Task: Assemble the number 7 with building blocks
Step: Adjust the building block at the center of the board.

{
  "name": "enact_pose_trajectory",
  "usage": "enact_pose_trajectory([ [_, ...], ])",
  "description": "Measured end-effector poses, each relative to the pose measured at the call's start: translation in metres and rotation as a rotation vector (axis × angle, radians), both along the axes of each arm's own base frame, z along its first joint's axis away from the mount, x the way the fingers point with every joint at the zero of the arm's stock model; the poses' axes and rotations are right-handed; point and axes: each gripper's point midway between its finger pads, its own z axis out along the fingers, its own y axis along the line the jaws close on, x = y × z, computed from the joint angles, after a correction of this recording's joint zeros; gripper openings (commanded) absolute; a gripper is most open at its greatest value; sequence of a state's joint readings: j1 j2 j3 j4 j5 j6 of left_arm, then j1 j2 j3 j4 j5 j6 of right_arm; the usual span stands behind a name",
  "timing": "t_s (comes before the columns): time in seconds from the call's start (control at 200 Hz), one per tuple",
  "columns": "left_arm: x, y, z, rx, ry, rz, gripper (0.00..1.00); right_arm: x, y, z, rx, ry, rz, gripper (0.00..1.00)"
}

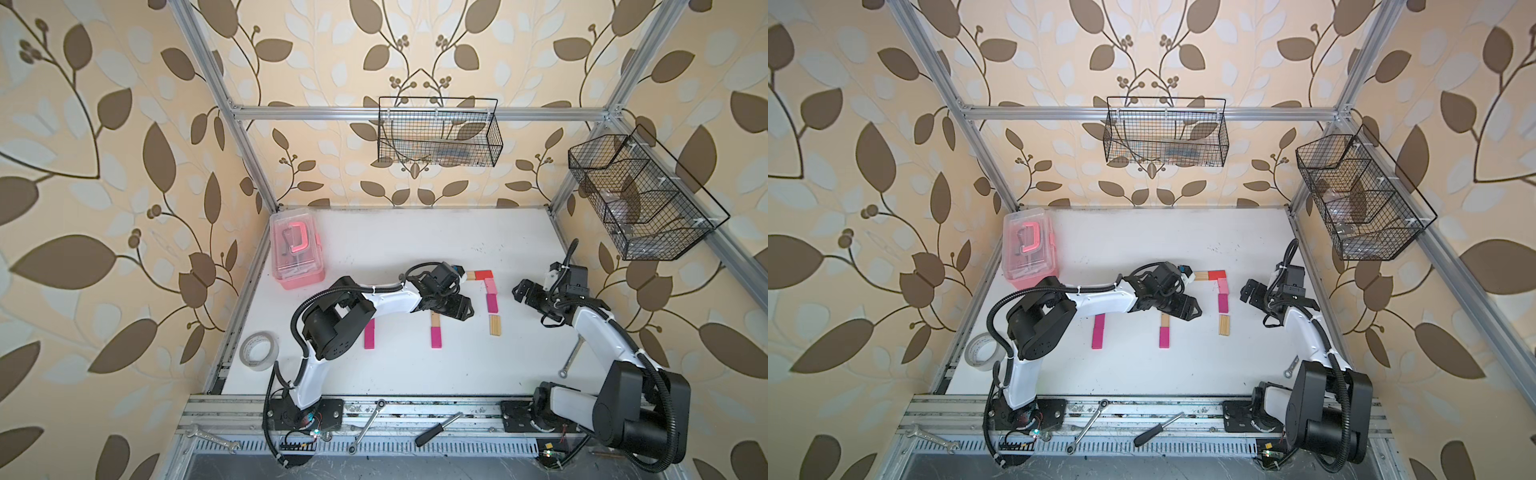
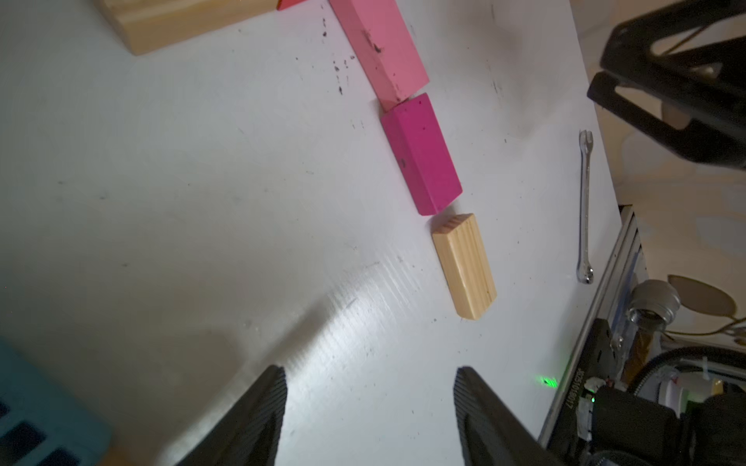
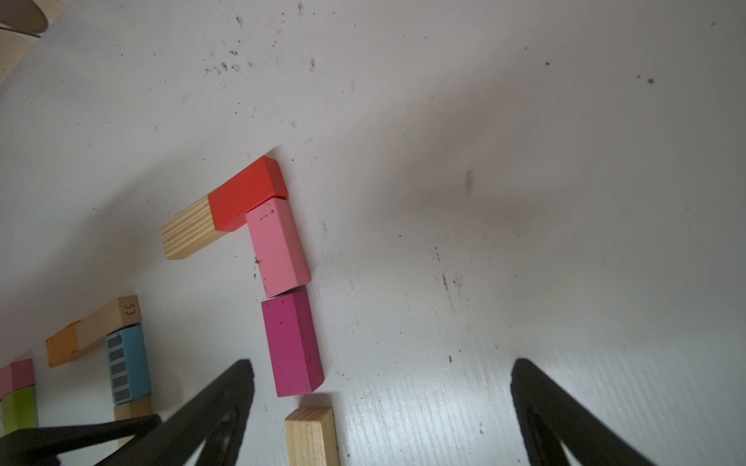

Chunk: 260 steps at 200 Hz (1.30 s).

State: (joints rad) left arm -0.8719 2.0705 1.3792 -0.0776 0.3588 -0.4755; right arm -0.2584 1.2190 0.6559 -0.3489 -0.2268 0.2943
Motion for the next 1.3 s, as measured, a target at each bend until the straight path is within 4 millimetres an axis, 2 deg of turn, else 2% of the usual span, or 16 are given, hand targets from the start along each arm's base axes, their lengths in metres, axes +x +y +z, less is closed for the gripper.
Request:
enact_pose_trajectory([
  [0.125, 0.011, -0.015, -0.007, -0.006, 0.007, 0.014, 0.46, 0.002, 0.006, -0.002, 0.029, -0.020, 0.022, 1.00],
  [0.205, 0.019, -0.023, -0.012, 0.001, -0.002, 0.032, 0.45, 0.001, 0.009, -0.004, 0.039, -0.022, 0.028, 1.00],
  [0.305, 0.024, -0.031, -0.016, 0.032, -0.027, 0.048, 0.37, -0.001, 0.009, -0.002, 0.043, -0.036, 0.025, 1.00],
  [0.39, 0.026, -0.038, -0.019, 0.069, -0.055, 0.057, 0.30, -0.001, 0.007, 0.003, 0.040, -0.063, 0.016, 1.00],
  [0.56, 0.026, -0.047, -0.022, 0.092, -0.087, 0.063, 0.23, -0.005, -0.004, 0.009, 0.040, -0.102, -0.027, 1.00],
  [0.78, 0.029, -0.054, -0.023, 0.080, -0.089, 0.059, 0.22, -0.010, -0.007, 0.004, 0.057, -0.096, -0.049, 1.00],
  [1.15, 0.029, -0.060, -0.022, 0.065, -0.081, 0.048, 0.21, -0.007, -0.004, 0.006, 0.075, -0.116, -0.037, 1.00],
  [1.3, 0.031, -0.065, -0.023, 0.058, -0.080, 0.044, 0.18, -0.006, -0.004, 0.006, 0.080, -0.118, -0.038, 1.00],
])
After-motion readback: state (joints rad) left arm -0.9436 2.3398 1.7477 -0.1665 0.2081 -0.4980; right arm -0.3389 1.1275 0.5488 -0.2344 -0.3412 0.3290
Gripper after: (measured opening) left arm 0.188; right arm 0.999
